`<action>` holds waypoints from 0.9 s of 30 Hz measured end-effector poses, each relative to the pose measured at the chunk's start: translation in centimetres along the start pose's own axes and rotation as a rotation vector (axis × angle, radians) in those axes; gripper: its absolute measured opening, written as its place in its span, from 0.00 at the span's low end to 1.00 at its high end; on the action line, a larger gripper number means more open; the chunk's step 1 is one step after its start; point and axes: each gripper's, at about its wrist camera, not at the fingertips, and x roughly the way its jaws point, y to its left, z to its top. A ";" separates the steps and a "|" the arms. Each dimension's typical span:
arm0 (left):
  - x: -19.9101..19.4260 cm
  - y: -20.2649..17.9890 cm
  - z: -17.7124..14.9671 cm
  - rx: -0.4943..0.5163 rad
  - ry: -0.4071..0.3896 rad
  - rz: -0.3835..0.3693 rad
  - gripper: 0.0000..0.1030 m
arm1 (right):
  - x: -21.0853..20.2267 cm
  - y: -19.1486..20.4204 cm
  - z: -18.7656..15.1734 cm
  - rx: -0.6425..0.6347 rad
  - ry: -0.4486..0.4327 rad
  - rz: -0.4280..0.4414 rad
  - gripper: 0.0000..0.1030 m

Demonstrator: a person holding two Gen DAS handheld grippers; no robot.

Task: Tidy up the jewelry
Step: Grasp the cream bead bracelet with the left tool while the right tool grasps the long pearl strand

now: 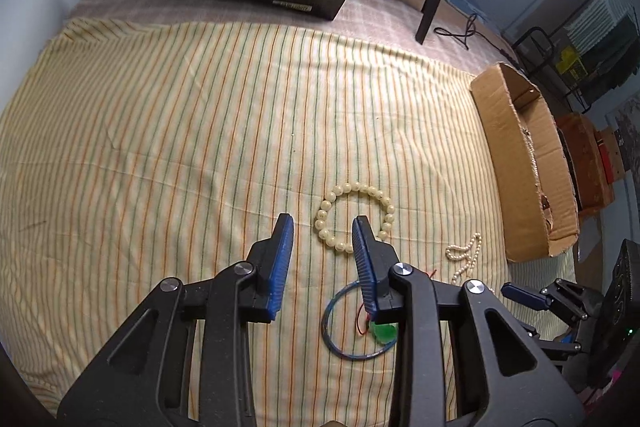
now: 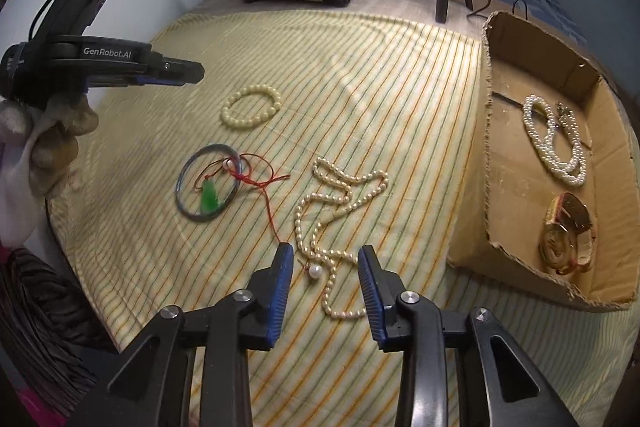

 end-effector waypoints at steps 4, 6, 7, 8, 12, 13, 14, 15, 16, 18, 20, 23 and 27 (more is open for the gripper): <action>1.0 -0.2 0.2 0.009 0.018 0.014 0.25 | 1.6 0.5 0.8 0.002 0.030 -0.018 0.26; 1.3 -0.2 0.2 0.011 0.024 0.017 0.25 | 2.5 0.6 1.2 0.020 0.044 -0.040 0.23; 1.4 -0.2 0.3 0.012 0.026 0.019 0.25 | 2.8 0.5 1.3 0.031 0.050 -0.044 0.21; 1.5 -0.3 0.3 0.013 0.027 0.019 0.25 | 3.1 0.4 1.5 0.041 0.054 -0.045 0.21; 2.0 -0.3 0.6 0.012 0.035 0.016 0.25 | 3.8 0.0 1.9 0.065 0.058 -0.059 0.19; 2.2 -0.3 0.6 0.010 0.040 0.014 0.25 | 4.0 0.0 2.0 0.064 0.061 -0.063 0.19; 2.4 -0.3 0.6 0.009 0.045 0.013 0.25 | 4.2 0.1 2.0 0.063 0.063 -0.068 0.20; 2.7 -0.3 0.7 0.009 0.054 0.011 0.25 | 4.5 0.2 2.1 0.058 0.066 -0.074 0.20; 2.9 -0.3 0.7 0.008 0.059 0.011 0.25 | 4.7 0.3 2.2 0.052 0.068 -0.079 0.21; 3.3 -0.3 0.7 0.006 0.067 0.011 0.25 | 4.9 0.4 2.4 0.046 0.066 -0.086 0.21; 3.7 -0.3 0.7 0.001 0.075 0.010 0.25 | 5.0 0.2 2.5 0.052 0.066 -0.081 0.21; 4.6 -0.2 0.7 -0.001 0.091 0.020 0.25 | 5.1 0.5 2.4 0.033 0.066 -0.082 0.21; 5.6 -0.6 0.5 0.029 0.093 0.055 0.21 | 4.9 0.9 1.9 -0.006 0.055 -0.097 0.15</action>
